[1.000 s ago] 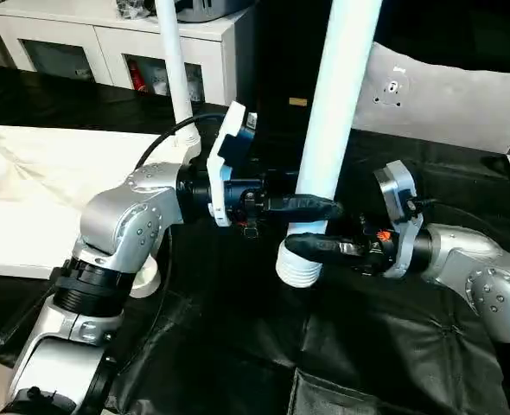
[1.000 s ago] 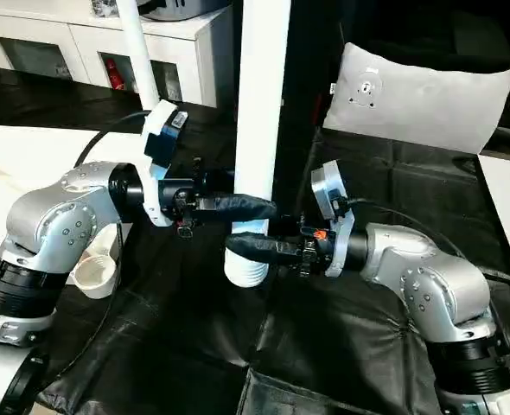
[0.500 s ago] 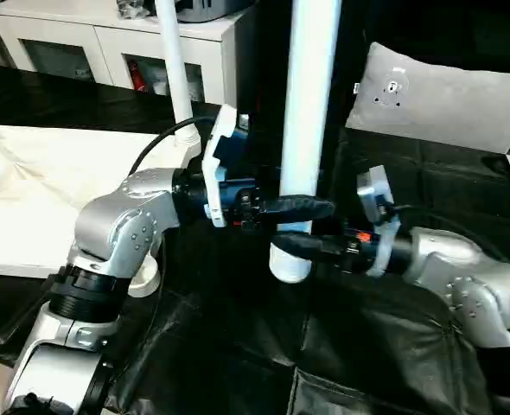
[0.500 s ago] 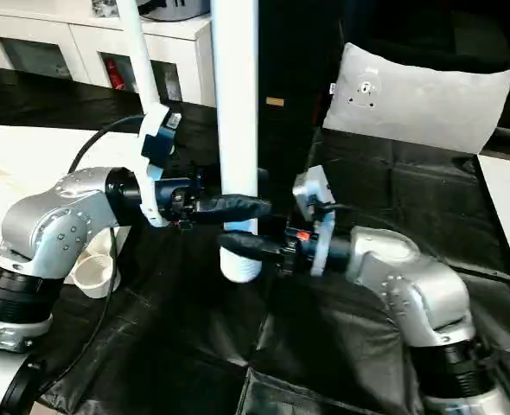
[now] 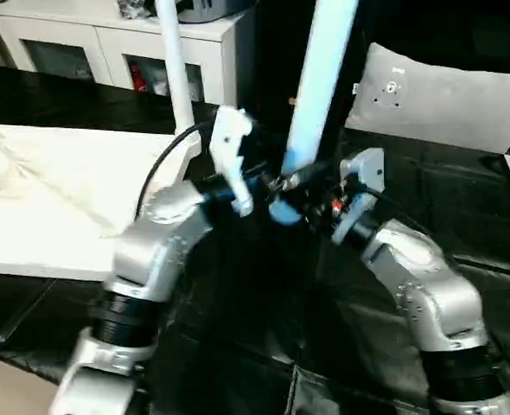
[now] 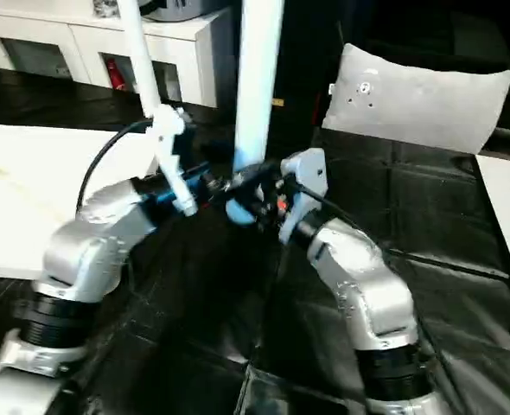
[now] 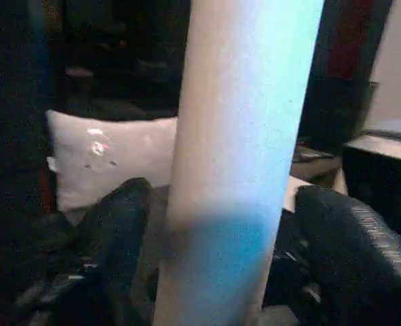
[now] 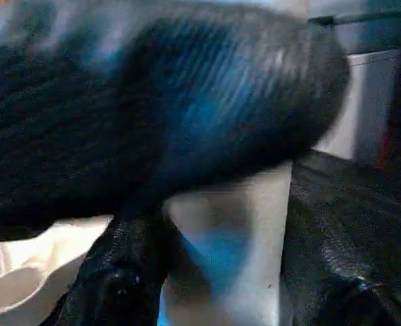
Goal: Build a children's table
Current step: Pick table leg
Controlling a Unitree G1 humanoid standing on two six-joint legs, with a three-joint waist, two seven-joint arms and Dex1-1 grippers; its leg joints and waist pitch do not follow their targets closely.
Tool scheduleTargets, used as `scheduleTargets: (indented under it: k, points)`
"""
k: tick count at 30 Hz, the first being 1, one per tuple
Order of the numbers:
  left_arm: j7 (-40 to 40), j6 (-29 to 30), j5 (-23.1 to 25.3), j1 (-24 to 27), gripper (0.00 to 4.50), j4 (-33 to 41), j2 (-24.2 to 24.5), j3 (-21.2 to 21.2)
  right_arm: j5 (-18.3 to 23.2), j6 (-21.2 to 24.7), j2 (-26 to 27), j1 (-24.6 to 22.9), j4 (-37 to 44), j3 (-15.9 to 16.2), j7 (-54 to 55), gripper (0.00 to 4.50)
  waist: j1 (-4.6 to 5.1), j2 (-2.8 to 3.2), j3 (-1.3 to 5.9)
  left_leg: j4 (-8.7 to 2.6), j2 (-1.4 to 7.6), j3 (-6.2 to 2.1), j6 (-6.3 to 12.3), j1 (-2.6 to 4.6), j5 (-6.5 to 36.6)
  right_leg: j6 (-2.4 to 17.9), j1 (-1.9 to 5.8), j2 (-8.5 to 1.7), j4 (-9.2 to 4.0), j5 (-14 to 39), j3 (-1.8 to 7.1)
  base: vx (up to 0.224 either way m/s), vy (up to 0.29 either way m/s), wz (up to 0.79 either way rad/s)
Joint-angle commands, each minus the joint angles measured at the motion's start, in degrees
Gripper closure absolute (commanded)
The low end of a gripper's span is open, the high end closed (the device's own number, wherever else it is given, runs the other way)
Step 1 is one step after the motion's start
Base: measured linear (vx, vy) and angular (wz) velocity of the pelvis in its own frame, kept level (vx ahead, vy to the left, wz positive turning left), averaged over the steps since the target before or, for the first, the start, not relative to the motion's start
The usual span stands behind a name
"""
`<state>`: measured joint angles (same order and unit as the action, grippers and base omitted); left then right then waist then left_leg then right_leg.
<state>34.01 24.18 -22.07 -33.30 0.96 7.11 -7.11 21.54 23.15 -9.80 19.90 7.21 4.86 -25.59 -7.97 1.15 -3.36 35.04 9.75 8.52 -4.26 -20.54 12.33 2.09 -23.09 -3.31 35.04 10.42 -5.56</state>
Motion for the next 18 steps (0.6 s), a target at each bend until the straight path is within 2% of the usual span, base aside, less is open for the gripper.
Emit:
scheduleTargets:
  k: [1,3,6,7,8,10,12,13,14,16,18]
  points:
    - [-1.4,-0.4,1.6,0.2,1.06,0.3,-0.1,-0.4,-1.1,-1.2,0.2,0.8,-0.5,-0.9,0.9,2.56,0.07,-0.69,4.16,-4.05,2.79,-0.6,1.69,-0.55,2.6,3.2,3.73,-5.24,-4.68,16.1,3.63,0.0,0.0,0.0]
    - [-2.3,-0.4,2.3,0.2,1.62,0.2,-0.2,-0.7,-1.3,-1.5,0.6,0.9,-0.8,-1.0,1.3,2.56,0.12,-0.64,4.17,-3.99,2.78,-0.55,1.87,-0.53,2.5,3.2,3.63,-5.17,-4.64,15.7,3.65,0.0,0.0,0.0]
    - [-3.2,-0.7,2.8,0.5,1.41,-0.1,-0.8,-0.8,-1.7,-2.0,0.9,1.0,-1.0,-0.9,1.4,2.56,0.07,-0.61,4.16,-3.99,2.83,-0.56,2.11,-0.48,2.5,3.4,3.59,-5.24,-4.64,15.3,3.68,0.0,0.0,0.0]
    - [-3.3,-0.7,2.8,0.5,1.55,-0.1,-0.9,-0.8,-1.7,-2.1,0.9,0.9,-1.0,-0.8,1.4,2.56,0.08,-0.59,4.15,-3.99,2.85,-0.55,2.14,-0.5,2.5,3.5,3.58,-5.21,-4.61,15.2,3.68,0.0,0.0,0.0]
    - [-3.5,-0.9,3.0,0.6,2.09,-0.3,-1.1,-0.9,-1.8,-2.4,1.0,0.9,-1.0,-0.7,1.5,2.56,0.08,-0.61,4.16,-3.99,2.88,-0.59,2.23,-0.54,2.5,3.6,3.6,-5.22,-4.55,14.8,3.69,0.0,0.0,0.0]
    - [-3.7,-0.9,3.2,0.6,2.05,-0.5,-1.2,-0.9,-1.9,-2.5,1.0,0.9,-1.0,-0.6,1.5,2.56,0.13,-0.58,4.11,-4.0,2.84,-0.57,2.29,-0.55,2.7,3.7,3.62,-5.2,-4.61,14.8,3.67,0.0,0.0,0.0]
    - [-3.7,-0.7,3.3,0.5,1.82,-0.9,-1.5,-1.1,-2.2,-2.9,0.9,0.7,-0.7,-0.4,1.4,2.56,0.11,-0.4,4.11,-3.95,2.77,-0.55,2.19,-0.51,2.9,3.6,3.58,-5.18,-4.67,15.2,3.67,0.0,0.0,0.0]
    - [-3.7,-0.4,3.3,0.4,2.19,-1.1,-1.6,-1.1,-2.3,-2.9,0.9,0.6,-0.6,-0.3,1.4,2.56,0.11,-0.42,4.11,-4.02,2.83,-0.57,2.13,-0.49,3.0,3.6,3.6,-5.23,-4.73,15.5,3.67,0.0,0.0,0.0]
    - [-3.8,-0.1,3.2,0.3,2.31,-1.3,-1.7,-1.1,-2.4,-3.1,0.9,0.5,-0.6,-0.3,1.3,2.56,0.12,-0.49,4.11,-4.0,2.8,-0.55,2.13,-0.5,3.1,3.5,3.6,-5.21,-4.74,15.5,3.67,0.0,0.0,0.0]
    - [-4.0,0.3,3.1,0.2,2.15,-1.5,-1.9,-1.0,-2.6,-3.1,0.8,0.4,-0.5,-0.2,1.4,2.56,0.16,-0.49,4.12,-4.01,2.87,-0.56,2.13,-0.49,3.1,3.6,3.58,-5.18,-4.72,15.3,3.67,0.0,0.0,0.0]
    - [-4.5,0.9,2.7,0.0,2.5,-1.6,-2.2,-0.5,-2.7,-3.1,0.8,0.4,-0.3,-0.1,1.4,2.56,0.15,-0.53,4.16,-3.95,2.84,-0.57,2.19,-0.55,2.7,3.9,3.63,-5.22,-4.57,14.5,3.69,0.0,0.0,0.0]
